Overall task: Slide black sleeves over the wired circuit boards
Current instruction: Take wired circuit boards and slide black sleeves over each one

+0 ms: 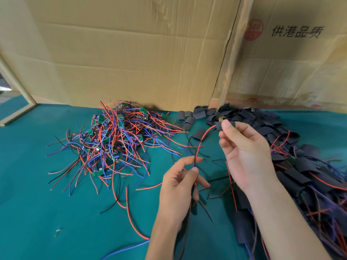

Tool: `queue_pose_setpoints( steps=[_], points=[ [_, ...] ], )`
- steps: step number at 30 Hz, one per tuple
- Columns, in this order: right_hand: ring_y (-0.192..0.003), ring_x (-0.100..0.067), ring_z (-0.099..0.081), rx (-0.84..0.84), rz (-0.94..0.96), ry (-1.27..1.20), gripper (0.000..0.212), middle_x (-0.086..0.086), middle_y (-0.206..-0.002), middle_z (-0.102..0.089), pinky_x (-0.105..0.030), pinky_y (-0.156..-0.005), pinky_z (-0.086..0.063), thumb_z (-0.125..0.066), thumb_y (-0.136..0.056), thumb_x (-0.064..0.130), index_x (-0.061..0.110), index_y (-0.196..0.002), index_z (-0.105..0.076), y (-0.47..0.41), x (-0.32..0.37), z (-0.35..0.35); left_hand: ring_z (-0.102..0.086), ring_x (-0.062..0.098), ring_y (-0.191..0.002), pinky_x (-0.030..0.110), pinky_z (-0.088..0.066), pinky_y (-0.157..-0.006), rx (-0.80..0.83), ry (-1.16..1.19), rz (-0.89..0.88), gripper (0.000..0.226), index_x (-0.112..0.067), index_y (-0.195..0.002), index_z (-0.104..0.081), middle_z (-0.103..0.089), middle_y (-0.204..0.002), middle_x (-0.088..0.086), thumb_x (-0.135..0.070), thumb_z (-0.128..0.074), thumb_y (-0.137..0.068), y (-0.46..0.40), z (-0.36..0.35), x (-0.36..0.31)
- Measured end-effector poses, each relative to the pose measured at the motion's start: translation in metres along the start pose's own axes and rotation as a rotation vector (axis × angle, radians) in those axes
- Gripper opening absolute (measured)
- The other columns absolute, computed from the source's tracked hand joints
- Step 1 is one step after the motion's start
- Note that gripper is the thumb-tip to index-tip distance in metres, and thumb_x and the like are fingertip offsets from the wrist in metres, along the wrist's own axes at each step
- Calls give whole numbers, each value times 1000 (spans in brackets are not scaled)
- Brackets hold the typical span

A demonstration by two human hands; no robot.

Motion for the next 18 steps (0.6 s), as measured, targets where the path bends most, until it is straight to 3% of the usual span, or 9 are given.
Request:
queue_pose_setpoints(
  steps=[3,11,14,18],
  points=[
    [-63,-12,-63,39,88,140,28,-3,-71,-68,-18,-60,-52,-83,-65,16,7,-85,-65,-1,6,4,-38,19,-42,26,-36,-50,-14,-21,1,27,-25,-103,-71,-69,-65,13,-6,-52,-101,-1,0,1],
    [-60,-20,-57,150,154,406,31,-9,-79,-73,-26,-61,-50,-88,-60,26,13,-81,-69,-4,13,14,-38,15,-39,23,-35,-46,-32,-53,3,26,-21,-101,-72,-67,-62,10,-4,-52,-101,0,-2,1],
    [-62,-21,-60,169,71,438,46,-16,-87,-72,-25,-55,-49,-90,-54,21,11,-92,-67,-5,6,14,-39,16,-41,22,-36,-46,-18,-54,2,25,-21,-106,-72,-70,-67,12,-5,-53,-101,0,-2,0],
    [-62,-18,-65,178,-164,297,70,-12,-81,-70,-23,-52,-50,-90,-47,14,10,-111,-61,-2,-16,15,-42,14,-45,20,-40,-47,1,-65,5,24,-23,-116,-69,-77,-80,9,-9,-57,-101,1,-2,-2]
  ],
)
Point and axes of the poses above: each hand's wrist, its own y-axis away from the middle knuckle, its own z-axis out of the back of the hand, x = y × z, the point moved 1 cm from there along -y, towards the middle knuckle
